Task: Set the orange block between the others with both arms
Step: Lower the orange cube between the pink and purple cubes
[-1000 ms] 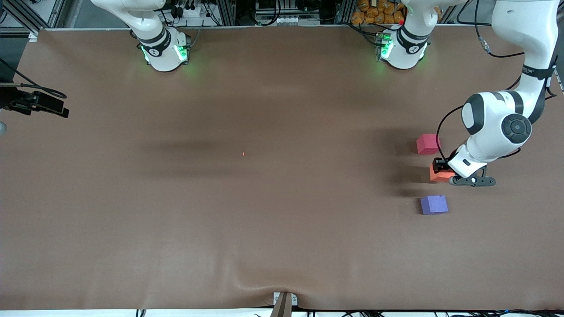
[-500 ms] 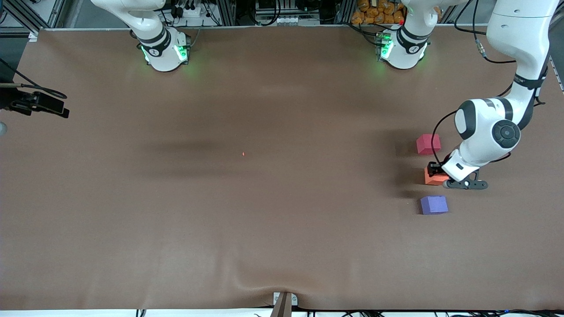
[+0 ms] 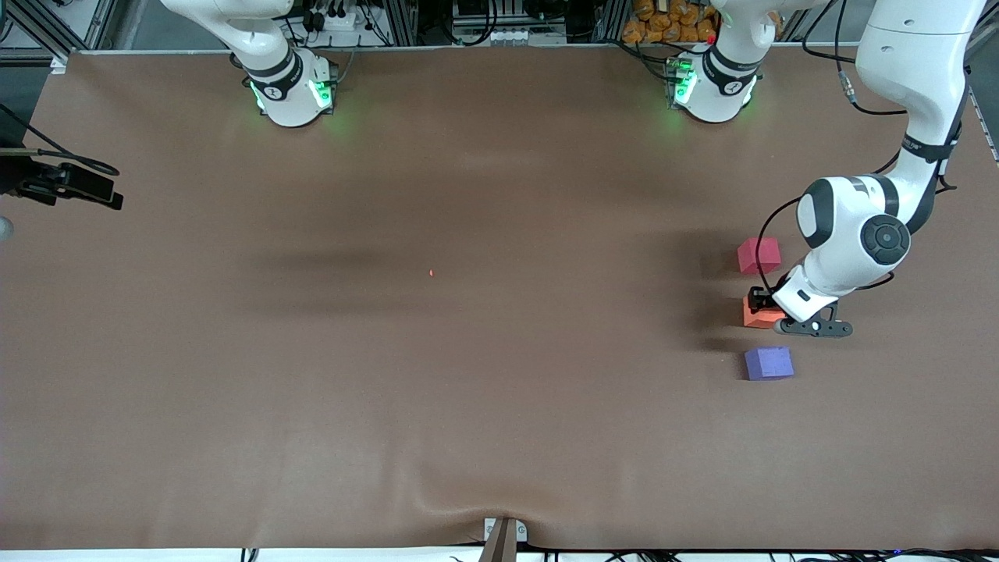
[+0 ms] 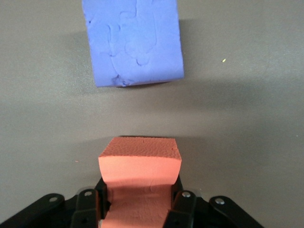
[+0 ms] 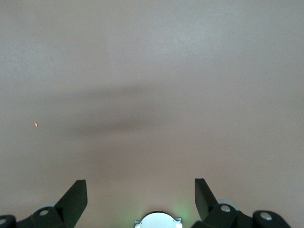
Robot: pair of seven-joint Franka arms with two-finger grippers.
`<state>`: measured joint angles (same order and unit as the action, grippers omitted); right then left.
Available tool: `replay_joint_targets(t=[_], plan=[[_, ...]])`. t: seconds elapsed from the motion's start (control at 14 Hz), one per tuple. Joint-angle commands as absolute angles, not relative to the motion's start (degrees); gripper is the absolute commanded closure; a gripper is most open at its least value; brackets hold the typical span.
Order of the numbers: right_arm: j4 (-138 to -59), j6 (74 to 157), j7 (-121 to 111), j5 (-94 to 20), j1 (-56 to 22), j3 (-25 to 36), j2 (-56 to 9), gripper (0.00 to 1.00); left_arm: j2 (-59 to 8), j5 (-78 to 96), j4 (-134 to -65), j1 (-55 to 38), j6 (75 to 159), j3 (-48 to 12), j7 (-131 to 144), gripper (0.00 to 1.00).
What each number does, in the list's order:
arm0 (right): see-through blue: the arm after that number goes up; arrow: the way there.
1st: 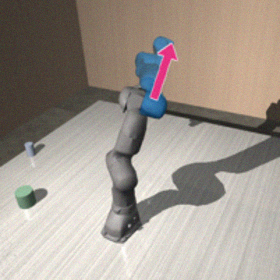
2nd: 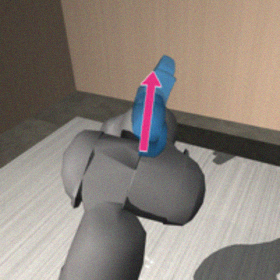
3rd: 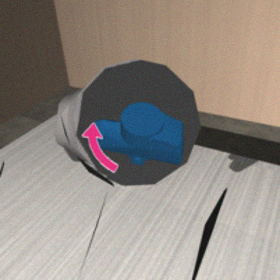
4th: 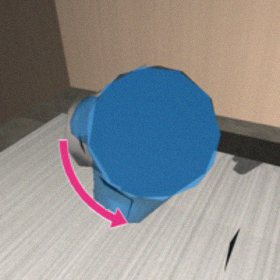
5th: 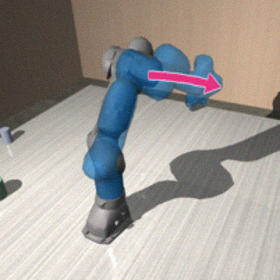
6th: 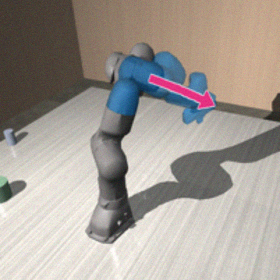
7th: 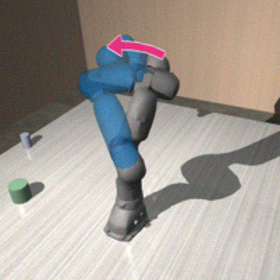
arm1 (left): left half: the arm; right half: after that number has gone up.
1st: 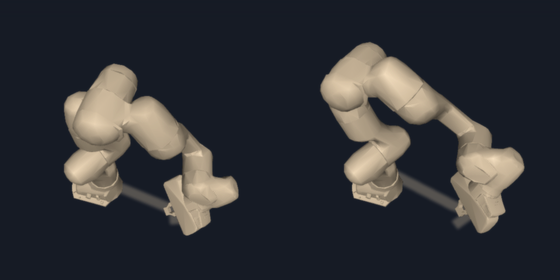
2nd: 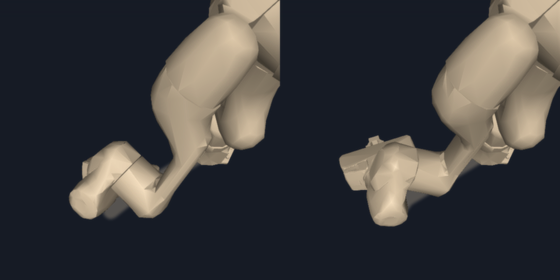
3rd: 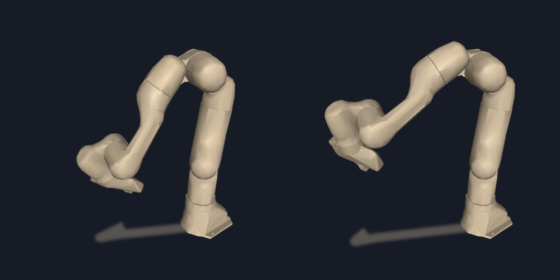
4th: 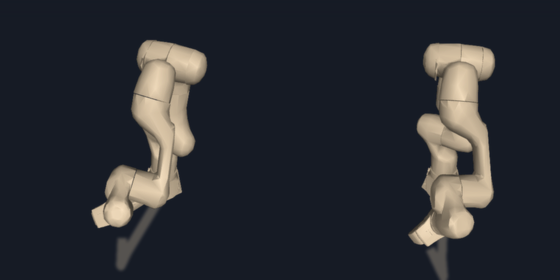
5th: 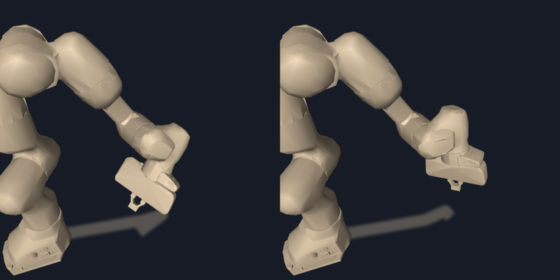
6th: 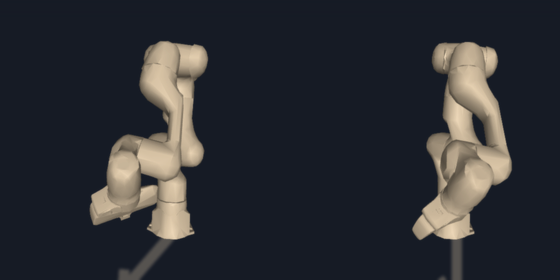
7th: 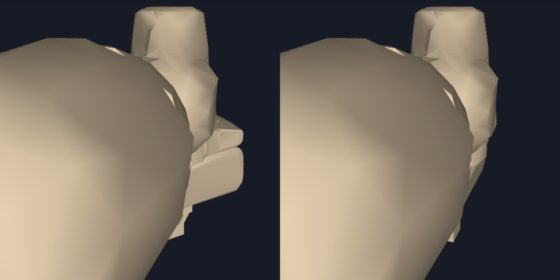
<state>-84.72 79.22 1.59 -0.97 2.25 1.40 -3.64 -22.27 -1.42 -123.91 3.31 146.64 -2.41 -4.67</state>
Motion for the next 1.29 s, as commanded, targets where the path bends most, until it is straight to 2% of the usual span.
replay_joint_targets(t=[0.0,0.43,0.5,0.57,0.64,0.93,1.21], plan=[[-84.73,79.45,1.49,-0.79,3.25,0.62,-3.69,0.0,-22.67,-0.62,-123.84,3.87,147.66,-2.99,-4.66,0.99],[-84.64,81.21,1.49,-0.79,3.87,0.62,-2.55,0.0,-23.55,-0.62,-123.31,3.78,147.66,-2.99,-4.66,0.95],[-84.64,81.82,1.49,-0.97,3.95,0.62,-1.94,0.0,-23.55,-0.62,-123.31,3.78,147.66,-2.99,-4.66,0.86],[-84.73,82.44,1.49,-0.97,3.96,0.62,-1.41,0.0,-23.64,-0.7,-123.31,3.69,147.66,-2.99,-4.66,0.46],[-84.73,82.7,1.49,-0.97,3.87,0.62,-1.06,0.0,-23.82,-0.7,-122.96,3.95,147.66,-2.99,-4.66,0.0],[-84.81,82.53,1.49,-1.05,3.78,0.53,-0.26,0.0,-22.86,-0.62,-121.65,3.96,146.87,-2.99,-4.92,0.0],[-85.69,82.44,1.49,-1.05,3.69,0.53,-0.35,0.0,-19.79,-0.62,-115.15,3.96,136.17,-2.99,-4.92,0.0]])
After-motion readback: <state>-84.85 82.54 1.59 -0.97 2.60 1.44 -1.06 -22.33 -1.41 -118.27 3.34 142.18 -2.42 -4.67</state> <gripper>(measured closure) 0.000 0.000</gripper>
